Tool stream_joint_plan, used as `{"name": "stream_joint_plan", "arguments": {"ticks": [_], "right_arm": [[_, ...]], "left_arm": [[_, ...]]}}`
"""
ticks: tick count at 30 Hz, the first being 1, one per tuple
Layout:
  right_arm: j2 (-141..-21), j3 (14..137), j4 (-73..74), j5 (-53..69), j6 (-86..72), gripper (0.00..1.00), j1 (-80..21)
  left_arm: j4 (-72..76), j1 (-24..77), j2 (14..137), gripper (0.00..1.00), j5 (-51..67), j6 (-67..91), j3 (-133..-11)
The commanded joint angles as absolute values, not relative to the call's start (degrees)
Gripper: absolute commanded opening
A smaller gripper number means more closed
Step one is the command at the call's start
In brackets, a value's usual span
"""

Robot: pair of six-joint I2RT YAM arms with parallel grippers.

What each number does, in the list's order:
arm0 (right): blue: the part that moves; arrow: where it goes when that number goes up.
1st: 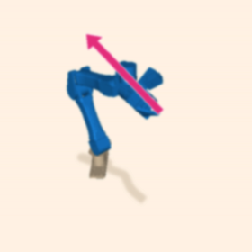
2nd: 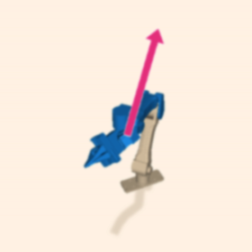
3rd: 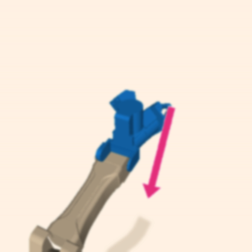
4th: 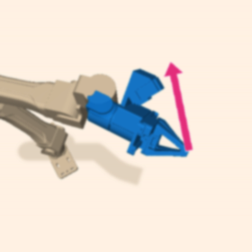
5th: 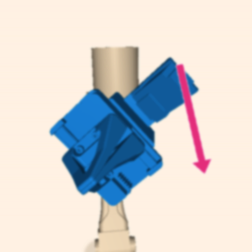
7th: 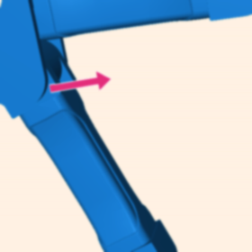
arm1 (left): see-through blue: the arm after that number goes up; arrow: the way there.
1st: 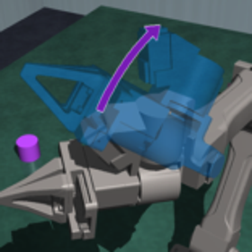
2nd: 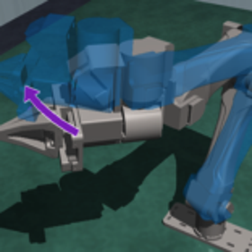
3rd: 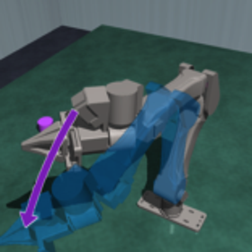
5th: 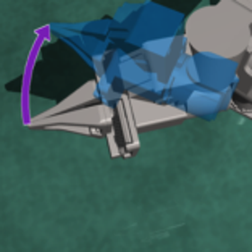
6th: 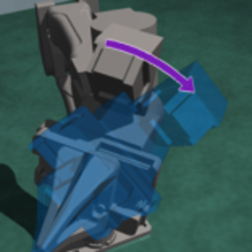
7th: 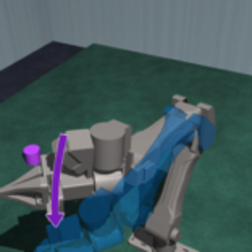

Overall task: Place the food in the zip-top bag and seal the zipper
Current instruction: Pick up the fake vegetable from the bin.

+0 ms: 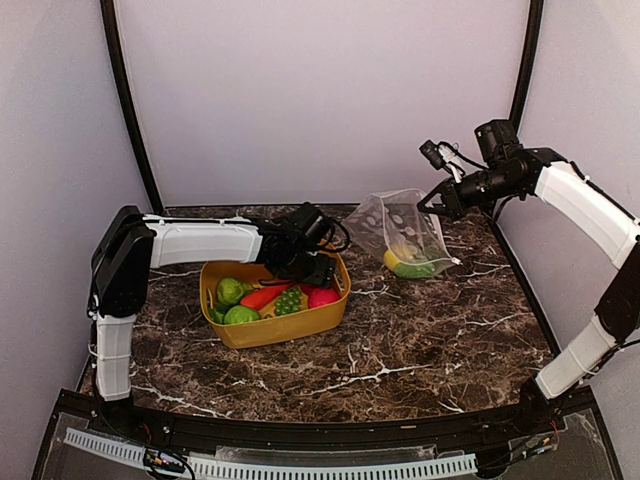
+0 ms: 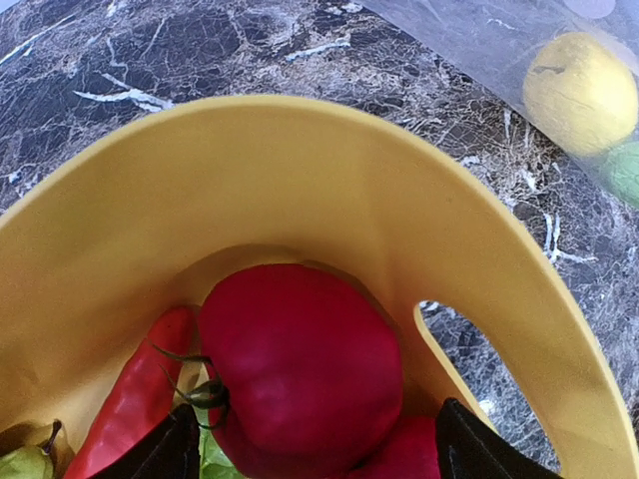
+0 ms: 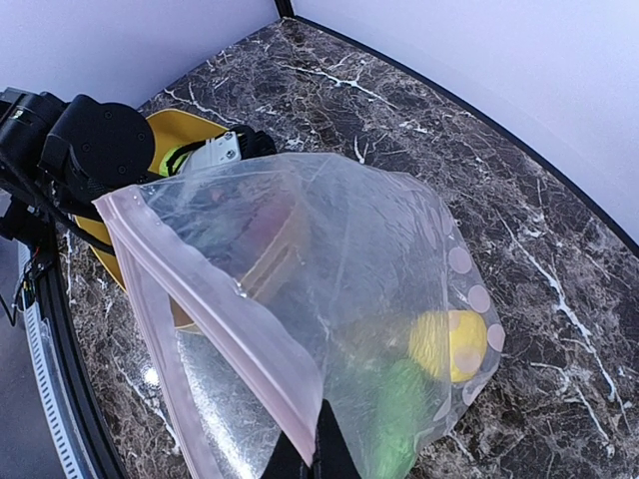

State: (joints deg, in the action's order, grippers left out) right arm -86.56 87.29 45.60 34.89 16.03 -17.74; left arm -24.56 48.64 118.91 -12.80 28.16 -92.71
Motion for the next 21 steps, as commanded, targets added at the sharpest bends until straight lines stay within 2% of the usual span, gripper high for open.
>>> {"name": "stream_joint_plan", "arguments": {"ticks": [1, 16, 21], "right_arm": [[-86.03, 88.51, 45.68, 35.71, 16.30, 0.00, -18.11], [-86.46, 88.15, 45.69, 36.35, 16.41, 0.00, -18.15], [-86.43, 88.07, 45.70, 36.00, 16.43, 0.00, -18.07]], "left_arm": [[-26.34, 47.81, 120.42, 0.80, -13.15, 28.21, -94.70], [-26.13, 47.59, 124.49, 0.75, -13.62, 26.39, -98.17], [-27.25, 47.64, 124.46, 0.68, -14.06, 25.81, -98.28]]}}
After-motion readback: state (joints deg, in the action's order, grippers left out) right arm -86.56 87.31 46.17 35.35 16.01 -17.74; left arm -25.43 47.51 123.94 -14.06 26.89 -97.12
